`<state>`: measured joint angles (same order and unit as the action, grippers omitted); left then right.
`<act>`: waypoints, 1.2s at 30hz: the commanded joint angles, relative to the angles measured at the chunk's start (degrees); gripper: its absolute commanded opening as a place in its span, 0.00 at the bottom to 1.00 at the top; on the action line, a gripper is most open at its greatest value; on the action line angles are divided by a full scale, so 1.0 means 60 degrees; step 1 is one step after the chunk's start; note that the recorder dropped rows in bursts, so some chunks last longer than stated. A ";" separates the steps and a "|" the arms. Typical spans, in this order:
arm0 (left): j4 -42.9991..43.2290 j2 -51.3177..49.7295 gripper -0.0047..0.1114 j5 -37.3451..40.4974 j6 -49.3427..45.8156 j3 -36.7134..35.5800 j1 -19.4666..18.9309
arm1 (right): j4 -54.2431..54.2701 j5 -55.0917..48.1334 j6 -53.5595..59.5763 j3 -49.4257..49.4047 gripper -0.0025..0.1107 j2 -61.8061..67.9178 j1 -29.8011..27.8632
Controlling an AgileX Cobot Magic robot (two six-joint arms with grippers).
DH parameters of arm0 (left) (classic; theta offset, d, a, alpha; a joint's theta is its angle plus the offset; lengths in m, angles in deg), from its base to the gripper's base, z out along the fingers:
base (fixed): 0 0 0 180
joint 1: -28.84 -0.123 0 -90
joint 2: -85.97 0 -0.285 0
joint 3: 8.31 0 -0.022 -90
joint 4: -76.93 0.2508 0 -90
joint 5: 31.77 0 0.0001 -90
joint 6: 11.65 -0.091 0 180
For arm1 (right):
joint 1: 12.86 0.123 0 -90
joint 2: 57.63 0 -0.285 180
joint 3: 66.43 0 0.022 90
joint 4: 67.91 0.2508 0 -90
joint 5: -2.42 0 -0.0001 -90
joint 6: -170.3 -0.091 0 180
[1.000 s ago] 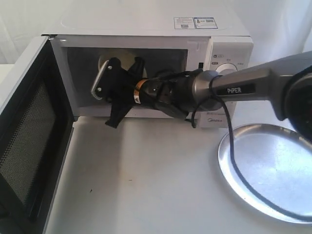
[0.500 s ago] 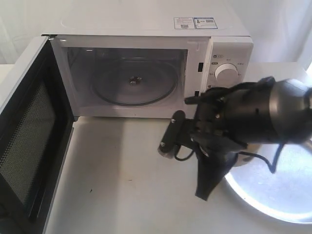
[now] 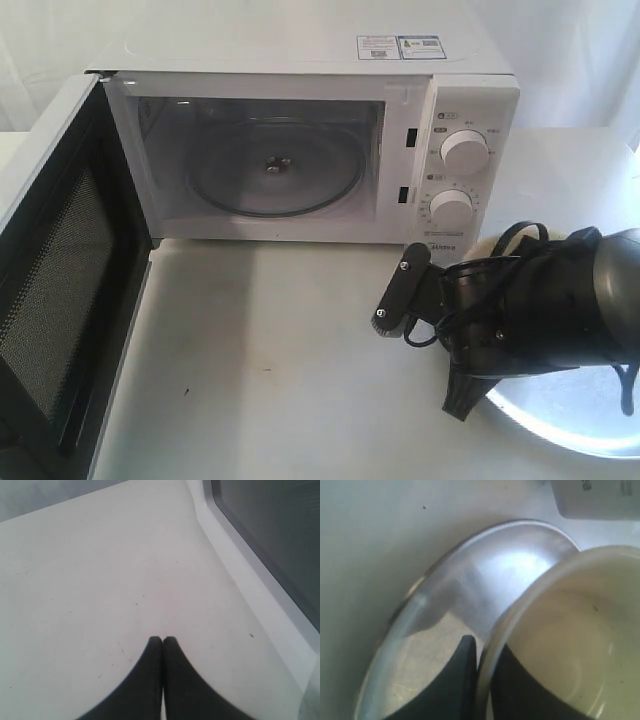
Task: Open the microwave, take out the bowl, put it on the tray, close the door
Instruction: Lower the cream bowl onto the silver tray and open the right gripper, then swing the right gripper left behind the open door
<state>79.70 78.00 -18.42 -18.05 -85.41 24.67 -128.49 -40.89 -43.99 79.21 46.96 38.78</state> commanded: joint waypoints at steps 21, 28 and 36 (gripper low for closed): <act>-0.0036 0.0032 0.04 -0.0003 0.0032 -0.0019 0.0039 | -0.1047 0.5739 -0.1392 0.2899 0.15 -0.1677 0.1607; -0.0036 0.0032 0.04 -0.0003 0.0032 -0.0019 0.0039 | -0.0332 0.8102 -0.1437 0.6082 0.02 -0.0246 0.2606; -0.0036 0.0032 0.04 -0.0003 0.0032 -0.0019 0.0039 | -0.0350 0.6359 -0.0269 0.9521 0.02 0.2717 0.3995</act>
<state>79.70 78.00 -18.42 -18.05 -85.41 24.67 -130.88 -1.89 -50.04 131.62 58.29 59.76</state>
